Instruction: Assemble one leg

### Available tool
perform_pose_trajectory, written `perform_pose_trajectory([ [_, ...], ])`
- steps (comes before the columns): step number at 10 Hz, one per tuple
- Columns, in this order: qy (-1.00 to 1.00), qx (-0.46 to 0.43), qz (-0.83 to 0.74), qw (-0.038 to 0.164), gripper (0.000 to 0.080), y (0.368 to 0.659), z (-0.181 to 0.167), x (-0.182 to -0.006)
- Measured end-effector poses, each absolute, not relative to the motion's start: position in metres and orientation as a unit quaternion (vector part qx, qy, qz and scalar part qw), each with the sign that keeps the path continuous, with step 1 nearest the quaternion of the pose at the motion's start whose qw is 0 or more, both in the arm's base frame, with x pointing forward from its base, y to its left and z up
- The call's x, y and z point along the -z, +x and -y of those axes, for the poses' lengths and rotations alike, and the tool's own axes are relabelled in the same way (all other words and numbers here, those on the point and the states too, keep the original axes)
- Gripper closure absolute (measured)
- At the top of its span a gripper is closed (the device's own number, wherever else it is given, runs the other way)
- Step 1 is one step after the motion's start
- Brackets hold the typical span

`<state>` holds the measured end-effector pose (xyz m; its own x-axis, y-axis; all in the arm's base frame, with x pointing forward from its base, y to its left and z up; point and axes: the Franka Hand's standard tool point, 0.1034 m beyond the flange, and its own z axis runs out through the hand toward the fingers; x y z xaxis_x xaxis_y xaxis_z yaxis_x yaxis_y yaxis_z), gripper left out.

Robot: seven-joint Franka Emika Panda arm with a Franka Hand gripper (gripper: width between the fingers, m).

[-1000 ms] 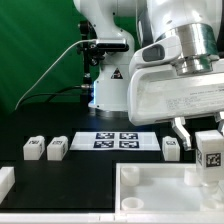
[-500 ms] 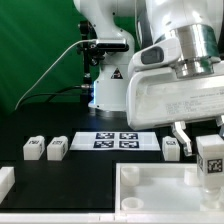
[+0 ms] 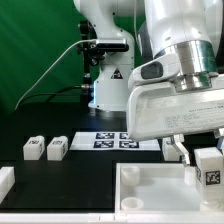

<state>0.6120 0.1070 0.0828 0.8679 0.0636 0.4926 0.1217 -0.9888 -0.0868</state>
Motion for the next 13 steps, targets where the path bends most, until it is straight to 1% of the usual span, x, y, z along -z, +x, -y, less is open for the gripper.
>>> perform_pose_trajectory([
  [3,-0.966,0.249,0.049,0.056,0.0502,0.609,-0.115,-0.079],
  [5,-0.964,0.257,0.047,0.05,0.0502,0.61,-0.118,-0.079],
  [7,-0.964,0.262,0.036,0.038,0.0502,0.61,-0.12,-0.079],
  [8,-0.964,0.261,0.043,0.03,0.0502,0.61,-0.117,-0.079],
  [9,-0.964,0.262,0.044,0.027,0.0502,0.612,-0.109,-0.079],
  [10,-0.964,0.262,0.041,0.026,0.0502,0.614,-0.1,-0.08],
  [13,-0.964,0.262,0.041,0.025,0.0503,0.614,-0.1,-0.079],
])
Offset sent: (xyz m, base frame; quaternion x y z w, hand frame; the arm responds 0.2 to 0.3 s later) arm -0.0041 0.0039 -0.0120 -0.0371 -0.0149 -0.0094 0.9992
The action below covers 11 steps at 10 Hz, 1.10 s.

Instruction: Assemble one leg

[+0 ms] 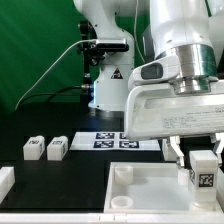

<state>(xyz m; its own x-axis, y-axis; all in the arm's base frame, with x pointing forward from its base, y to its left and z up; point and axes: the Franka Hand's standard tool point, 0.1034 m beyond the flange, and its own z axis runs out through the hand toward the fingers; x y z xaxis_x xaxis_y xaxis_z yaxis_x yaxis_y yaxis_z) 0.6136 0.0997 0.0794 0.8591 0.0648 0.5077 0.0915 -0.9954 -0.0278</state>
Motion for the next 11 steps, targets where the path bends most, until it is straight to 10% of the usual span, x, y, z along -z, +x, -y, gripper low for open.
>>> perform_pose_trajectory([
  [4,-0.964,0.262,0.04,0.025,0.0174,0.6136,-0.0996,-0.0793],
  [11,-0.964,0.262,0.04,0.025,0.015,0.6136,-0.0996,-0.0793],
])
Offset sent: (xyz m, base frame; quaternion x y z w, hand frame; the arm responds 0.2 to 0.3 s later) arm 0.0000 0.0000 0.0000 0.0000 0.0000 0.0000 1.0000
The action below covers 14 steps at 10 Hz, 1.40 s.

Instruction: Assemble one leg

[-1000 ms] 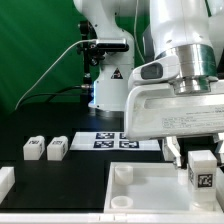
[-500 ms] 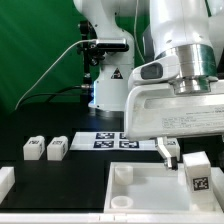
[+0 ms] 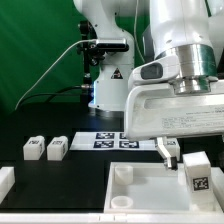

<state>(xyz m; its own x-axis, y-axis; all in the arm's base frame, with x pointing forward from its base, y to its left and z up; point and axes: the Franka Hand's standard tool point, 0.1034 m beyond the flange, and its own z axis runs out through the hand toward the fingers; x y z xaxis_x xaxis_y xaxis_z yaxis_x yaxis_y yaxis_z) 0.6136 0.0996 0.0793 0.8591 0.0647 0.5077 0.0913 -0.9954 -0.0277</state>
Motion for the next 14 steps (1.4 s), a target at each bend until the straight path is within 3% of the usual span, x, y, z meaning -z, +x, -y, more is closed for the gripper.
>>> perform_pose_trajectory([
  [2,-0.967,0.249,0.039,0.028,0.015,0.614,-0.098,-0.085],
  [4,-0.976,0.212,0.034,0.038,0.015,0.623,-0.092,-0.112],
  [6,-0.992,0.111,0.029,0.057,0.015,0.626,-0.092,-0.11],
  [10,-0.993,-0.094,0.042,0.061,0.015,0.631,-0.086,-0.102],
  [14,-0.994,-0.09,0.014,0.057,0.0173,0.636,-0.088,-0.09],
])
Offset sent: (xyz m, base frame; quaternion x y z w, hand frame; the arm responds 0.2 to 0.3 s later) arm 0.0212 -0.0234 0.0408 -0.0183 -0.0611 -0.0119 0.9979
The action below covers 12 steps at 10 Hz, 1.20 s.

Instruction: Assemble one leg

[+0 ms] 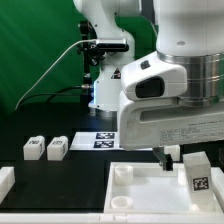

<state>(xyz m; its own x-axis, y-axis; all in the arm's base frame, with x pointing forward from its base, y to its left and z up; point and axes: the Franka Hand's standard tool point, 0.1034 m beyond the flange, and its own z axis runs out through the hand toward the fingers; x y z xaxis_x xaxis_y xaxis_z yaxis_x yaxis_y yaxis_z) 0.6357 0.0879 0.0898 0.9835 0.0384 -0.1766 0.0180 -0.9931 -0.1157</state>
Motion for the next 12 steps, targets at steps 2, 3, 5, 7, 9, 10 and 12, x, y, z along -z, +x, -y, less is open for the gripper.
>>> perform_pose_trajectory([
  [2,-0.994,-0.09,0.014,0.057,0.0352,0.635,-0.088,-0.089],
  [3,-0.994,-0.09,0.013,0.057,0.0485,0.635,-0.088,-0.089],
  [5,-0.994,-0.091,-0.007,0.055,0.0501,0.635,-0.088,-0.089],
  [7,-0.989,-0.096,-0.103,0.047,0.0501,0.635,-0.089,-0.089],
  [9,-0.955,-0.093,-0.279,0.047,0.0501,0.636,-0.1,-0.089],
  [10,-0.924,-0.089,-0.369,0.044,0.0501,0.637,-0.107,-0.089],
  [12,-0.875,-0.086,-0.474,0.039,0.0502,0.637,-0.118,-0.089],
])
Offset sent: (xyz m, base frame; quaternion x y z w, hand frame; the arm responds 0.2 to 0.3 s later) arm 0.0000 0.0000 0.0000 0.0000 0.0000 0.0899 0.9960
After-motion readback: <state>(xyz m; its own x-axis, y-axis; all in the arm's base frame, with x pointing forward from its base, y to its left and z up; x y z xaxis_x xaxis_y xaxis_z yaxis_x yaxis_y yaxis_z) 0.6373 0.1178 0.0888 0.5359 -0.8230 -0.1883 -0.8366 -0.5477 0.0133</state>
